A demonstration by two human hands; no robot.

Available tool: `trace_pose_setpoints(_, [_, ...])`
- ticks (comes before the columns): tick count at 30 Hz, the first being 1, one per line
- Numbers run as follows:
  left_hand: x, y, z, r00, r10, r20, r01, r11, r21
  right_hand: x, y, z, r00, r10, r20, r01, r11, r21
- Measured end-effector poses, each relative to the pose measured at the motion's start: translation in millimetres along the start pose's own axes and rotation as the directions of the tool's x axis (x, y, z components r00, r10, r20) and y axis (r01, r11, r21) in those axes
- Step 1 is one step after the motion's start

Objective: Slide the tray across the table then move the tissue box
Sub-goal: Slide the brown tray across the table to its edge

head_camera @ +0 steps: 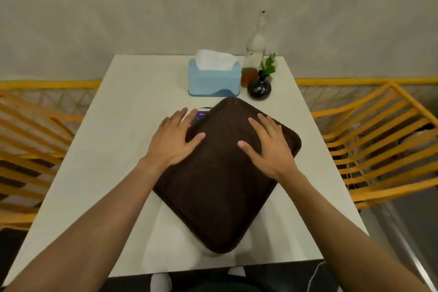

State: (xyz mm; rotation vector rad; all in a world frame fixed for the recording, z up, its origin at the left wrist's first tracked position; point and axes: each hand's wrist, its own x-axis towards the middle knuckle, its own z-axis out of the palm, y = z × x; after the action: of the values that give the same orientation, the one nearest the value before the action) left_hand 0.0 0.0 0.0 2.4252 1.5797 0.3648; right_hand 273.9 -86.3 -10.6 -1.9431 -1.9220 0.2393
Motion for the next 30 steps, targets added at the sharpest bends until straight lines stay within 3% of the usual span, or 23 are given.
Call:
trace_pose_setpoints(8, [-5,-4,44,0.997,-0.027,0.072,0.022,0.998,0.065,-31,37,24,0.976,0.209,-0.061,-0.214,0.973,-0.081])
trace_pose_setpoints(13, [-5,-7,55,0.992,-0.085,0.089,0.073,0.989,0.128,-37,45,36,0.96,0.279,0.01,-0.277,0.958,-0.067])
trace_pose_setpoints(18, [-9,-8,65,0.977,-0.137,0.161,0.109,0.979,0.173,-40,50,43,0.967,0.247,0.066,-0.233,0.957,-0.176])
trace_pose_setpoints(30, [-46,-7,69,0.97,-0.231,0.069,0.212,0.953,0.215,-34,52,44,0.981,0.121,0.154,-0.084,0.97,-0.226])
